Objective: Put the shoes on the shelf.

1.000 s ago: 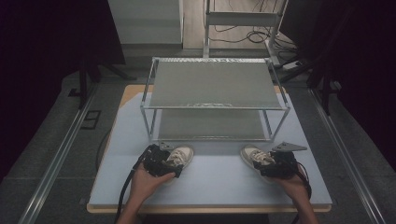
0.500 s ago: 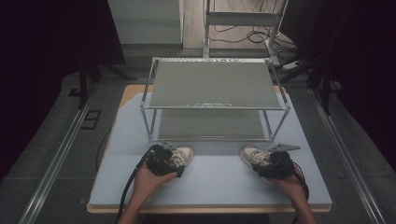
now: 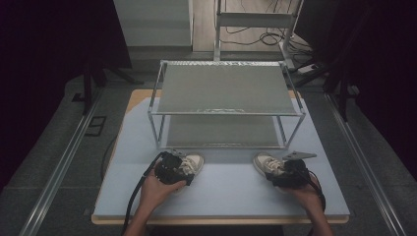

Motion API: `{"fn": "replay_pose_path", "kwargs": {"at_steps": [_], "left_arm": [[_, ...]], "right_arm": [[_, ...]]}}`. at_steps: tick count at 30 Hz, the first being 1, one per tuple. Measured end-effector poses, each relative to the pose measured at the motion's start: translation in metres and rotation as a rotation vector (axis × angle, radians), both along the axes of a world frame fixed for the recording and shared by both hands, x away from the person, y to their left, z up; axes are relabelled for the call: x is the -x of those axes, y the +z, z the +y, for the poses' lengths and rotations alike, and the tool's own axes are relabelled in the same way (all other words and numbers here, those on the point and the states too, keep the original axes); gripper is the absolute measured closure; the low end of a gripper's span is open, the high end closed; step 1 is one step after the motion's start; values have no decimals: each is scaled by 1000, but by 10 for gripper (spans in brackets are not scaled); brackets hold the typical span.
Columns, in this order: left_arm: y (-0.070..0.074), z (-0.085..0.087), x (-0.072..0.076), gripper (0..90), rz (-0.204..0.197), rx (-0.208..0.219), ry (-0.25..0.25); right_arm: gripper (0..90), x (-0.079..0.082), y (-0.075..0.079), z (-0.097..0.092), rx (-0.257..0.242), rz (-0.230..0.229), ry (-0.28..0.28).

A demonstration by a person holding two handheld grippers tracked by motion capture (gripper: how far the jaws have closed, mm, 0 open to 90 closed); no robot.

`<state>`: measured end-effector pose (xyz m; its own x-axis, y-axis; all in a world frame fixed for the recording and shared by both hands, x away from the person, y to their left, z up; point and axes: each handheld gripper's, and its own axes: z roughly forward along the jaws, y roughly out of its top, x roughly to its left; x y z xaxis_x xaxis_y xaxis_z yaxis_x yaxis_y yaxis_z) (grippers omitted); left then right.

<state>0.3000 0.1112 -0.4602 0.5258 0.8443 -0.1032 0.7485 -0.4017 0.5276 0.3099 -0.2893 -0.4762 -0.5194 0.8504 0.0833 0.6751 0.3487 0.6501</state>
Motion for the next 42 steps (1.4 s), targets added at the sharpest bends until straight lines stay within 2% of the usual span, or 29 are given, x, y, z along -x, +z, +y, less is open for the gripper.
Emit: {"fn": "replay_pose_path", "kwargs": {"at_steps": [7,16,22,33,42], "left_arm": [[0,2,2,288,-20,4,-11],[0,10,8,308,-59,57,-4],[8,12,10,313,-97,95,-10],[17,1,0,319,-108,109,-28],[25,-11,-11,321,-116,116,-34]], "right_arm": [[259,0,0,-1,0,-5,7],[264,2,2,-3,-14,-9,24],[264,4,7,0,-28,-29,27],[265,2,16,8,-48,-58,39],[265,-11,25,25,-58,-75,54]]}}
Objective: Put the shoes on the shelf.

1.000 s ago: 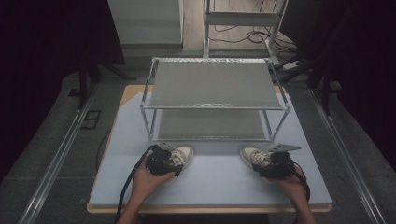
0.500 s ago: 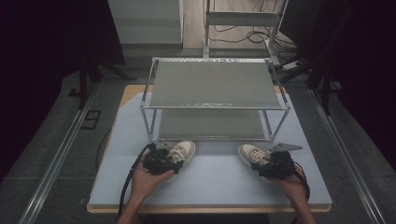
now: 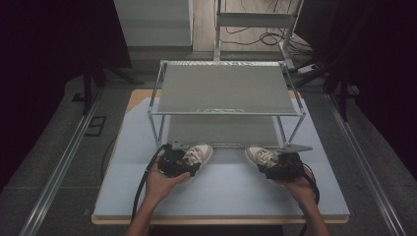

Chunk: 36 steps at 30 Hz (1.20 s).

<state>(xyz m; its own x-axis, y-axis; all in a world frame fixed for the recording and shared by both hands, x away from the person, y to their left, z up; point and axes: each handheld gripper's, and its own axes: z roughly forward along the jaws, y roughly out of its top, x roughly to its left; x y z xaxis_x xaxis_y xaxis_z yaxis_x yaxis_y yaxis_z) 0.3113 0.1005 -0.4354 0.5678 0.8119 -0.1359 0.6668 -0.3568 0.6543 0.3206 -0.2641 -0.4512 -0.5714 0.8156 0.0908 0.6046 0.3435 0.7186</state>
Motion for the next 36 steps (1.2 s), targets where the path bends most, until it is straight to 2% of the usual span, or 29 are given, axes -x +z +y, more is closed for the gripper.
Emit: {"fn": "replay_pose_path", "kwargs": {"at_steps": [10,15,29,36], "left_arm": [[2,-11,-9,322,-14,10,8],[2,-17,-16,323,-19,3,5],[3,-33,-39,323,-26,5,31],[0,-36,-50,322,-28,-20,51]], "right_arm": [[265,-9,4,16,-3,-6,13],[265,-15,5,20,-30,5,4],[265,-38,9,43,5,-3,-22],[265,-46,6,54,15,-4,-28]]}}
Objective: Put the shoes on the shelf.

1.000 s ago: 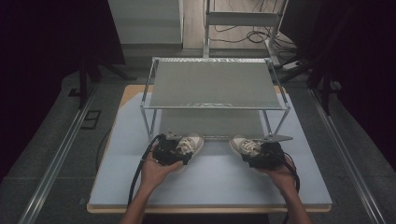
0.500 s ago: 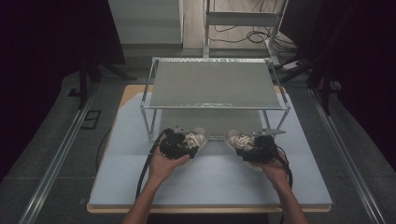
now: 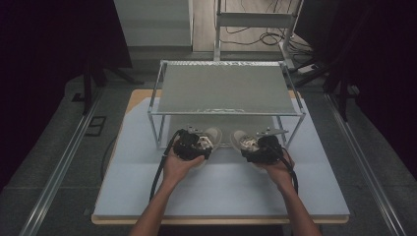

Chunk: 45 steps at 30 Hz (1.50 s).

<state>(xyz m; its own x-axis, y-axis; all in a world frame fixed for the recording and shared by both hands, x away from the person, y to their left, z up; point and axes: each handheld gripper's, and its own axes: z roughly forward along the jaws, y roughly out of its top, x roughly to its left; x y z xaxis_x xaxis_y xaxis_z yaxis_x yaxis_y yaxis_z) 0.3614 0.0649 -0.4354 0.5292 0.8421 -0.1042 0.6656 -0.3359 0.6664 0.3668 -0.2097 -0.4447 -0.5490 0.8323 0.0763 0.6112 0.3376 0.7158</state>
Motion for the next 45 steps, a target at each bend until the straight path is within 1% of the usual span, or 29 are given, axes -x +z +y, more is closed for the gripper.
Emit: {"fn": "replay_pose_path", "kwargs": {"at_steps": [3,5,7,9,13,14,16,17,21,23,25,29,31,32,34,35,36,37,38,39,40,41,42,44,45], "left_arm": [[0,-1,-5,323,0,-10,2],[-1,-2,-8,322,-2,-2,6],[-3,-3,-10,322,4,-9,3],[-5,-5,-12,322,7,-1,11],[-7,-9,-17,322,16,-2,19],[-7,-7,-21,322,-5,-34,-22],[-6,-10,-22,321,-6,-39,-18],[-5,-11,-24,321,-11,-47,-26],[-2,-15,-28,321,-21,-60,-29],[-2,-17,-30,321,-24,-60,-27],[-3,-19,-31,321,-21,-62,-22],[-7,-22,-35,320,-9,-60,0],[-9,-23,-36,320,1,-42,18],[-10,-25,-36,320,15,-26,45],[-12,-24,-40,319,5,-43,34],[-13,-24,-41,320,11,-36,41],[-14,-24,-42,319,13,-44,45],[-15,-23,-44,319,8,-55,37],[-15,-22,-46,318,1,-68,19],[-17,-24,-46,318,20,-43,48],[-18,-25,-47,317,21,-31,53],[-19,-26,-48,317,36,-7,50],[-19,-25,-49,315,31,-25,41],[-19,-27,-50,311,29,-35,28],[-19,-29,-50,308,23,-44,56]], "right_arm": [[265,-4,-1,4,-1,1,-3],[265,-7,-2,7,0,1,-6],[264,-9,-3,10,1,1,-10],[265,-12,-4,11,0,-1,-15],[264,-17,-8,15,0,4,-25],[264,-18,-8,15,0,6,-28],[264,-20,-10,16,-3,9,-33],[264,-21,-11,16,-3,10,-35],[264,-25,-13,17,-1,15,-47],[264,-27,-14,18,1,18,-56],[264,-29,-15,17,2,11,-57],[264,-33,-17,18,1,10,-69],[263,-35,-18,18,-1,10,-77],[263,-36,-18,19,-1,14,-82],[263,-39,-19,20,0,12,-88],[263,-40,-19,21,-1,13,-92],[263,-41,-18,23,2,9,-93],[263,-42,-18,25,9,8,-95],[263,-43,-18,26,11,7,-99],[262,-44,-18,27,12,7,-100],[262,-45,-18,27,12,10,-104],[261,-46,-19,28,11,14,-108],[261,-46,-19,29,10,15,-111],[260,-48,-20,29,8,18,-115],[259,-48,-21,29,8,19,-124]]}}
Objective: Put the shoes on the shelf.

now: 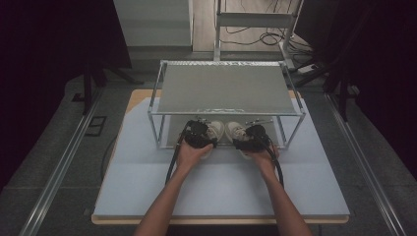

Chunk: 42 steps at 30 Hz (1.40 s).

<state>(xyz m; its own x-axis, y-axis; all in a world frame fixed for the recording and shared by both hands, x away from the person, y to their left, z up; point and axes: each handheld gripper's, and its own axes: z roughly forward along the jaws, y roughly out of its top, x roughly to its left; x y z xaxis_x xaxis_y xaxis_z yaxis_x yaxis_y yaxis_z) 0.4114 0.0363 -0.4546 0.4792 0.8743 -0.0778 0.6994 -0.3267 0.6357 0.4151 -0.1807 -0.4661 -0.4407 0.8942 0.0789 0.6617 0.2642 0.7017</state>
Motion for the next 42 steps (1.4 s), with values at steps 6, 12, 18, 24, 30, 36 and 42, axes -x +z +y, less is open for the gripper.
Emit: {"fn": "replay_pose_path", "kwargs": {"at_steps": [6,12,18,24,30,36,42], "left_arm": [[0,-4,2,254,-13,8,-4],[11,6,16,210,-87,38,20],[22,22,39,251,-144,88,6],[25,45,61,351,-164,98,-1],[18,74,72,577,-136,99,17],[-3,96,73,776,-89,128,42],[-19,98,68,864,-48,142,25]], "right_arm": [[257,-2,-5,-1,2,20,-8],[243,9,3,-4,0,-37,-2],[258,31,10,-15,-22,-97,0],[300,55,22,-33,-45,-148,15],[467,73,23,-57,-79,-173,33],[695,80,12,-78,-96,-159,28],[797,78,-6,-89,-90,-111,29]]}}
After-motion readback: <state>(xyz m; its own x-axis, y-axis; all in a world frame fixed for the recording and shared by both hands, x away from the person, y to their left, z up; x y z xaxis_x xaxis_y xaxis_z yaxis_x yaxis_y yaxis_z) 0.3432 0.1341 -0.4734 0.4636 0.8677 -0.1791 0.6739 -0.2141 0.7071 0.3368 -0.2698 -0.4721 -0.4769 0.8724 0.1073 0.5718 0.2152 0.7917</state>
